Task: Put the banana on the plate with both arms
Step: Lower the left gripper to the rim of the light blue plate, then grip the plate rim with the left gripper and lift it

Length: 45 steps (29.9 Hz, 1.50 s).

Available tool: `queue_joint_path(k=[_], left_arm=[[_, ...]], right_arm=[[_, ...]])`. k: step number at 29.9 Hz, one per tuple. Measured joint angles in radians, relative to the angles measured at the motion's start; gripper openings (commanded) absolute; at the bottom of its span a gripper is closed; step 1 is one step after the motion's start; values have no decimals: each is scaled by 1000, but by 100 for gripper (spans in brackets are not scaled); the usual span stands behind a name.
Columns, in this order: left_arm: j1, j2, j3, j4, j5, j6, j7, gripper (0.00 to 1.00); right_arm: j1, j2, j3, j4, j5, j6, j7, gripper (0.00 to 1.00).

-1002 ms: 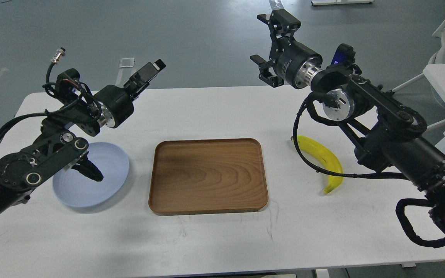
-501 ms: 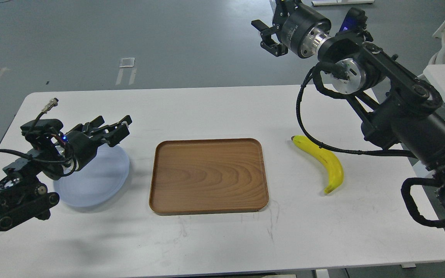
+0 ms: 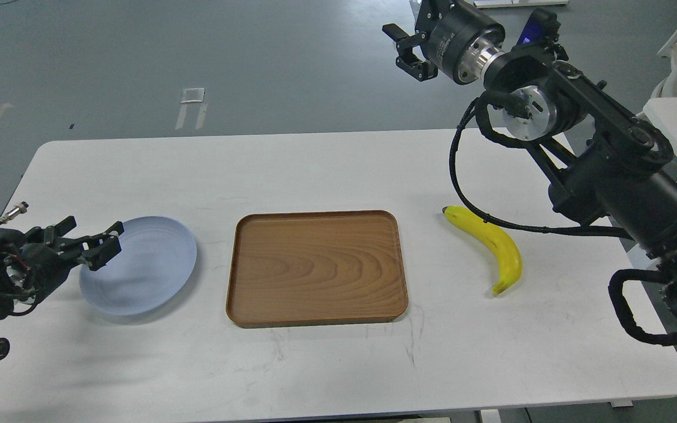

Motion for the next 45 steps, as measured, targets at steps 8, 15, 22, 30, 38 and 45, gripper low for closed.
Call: queue_joint_path(k=[8,15,22,30,38,45], left_arm=[[2,-33,33,60,-17,-29,-2,98],[-1,-58,30,113,-35,-82,-7,96],[5,-61,30,130,-78,-119,-12,85],[32,-62,30,138,-86,-122,-34,67],[56,-61,31,138,-95,-123,-51,27],[64,-61,31,143,-96,-124,-51,0]], right_arm=[[0,-1,7,3,0,-4,2,100],[-1,-3,5,4,0,-6,3,100],[-3,-2,0,4,-2,-6,4,100],[-5,0,-6,3,-3,-6,5,100],[-8,-8,-7,4,-3,-7,5,100],[-8,-11,-8,4,-3,-8,5,100]])
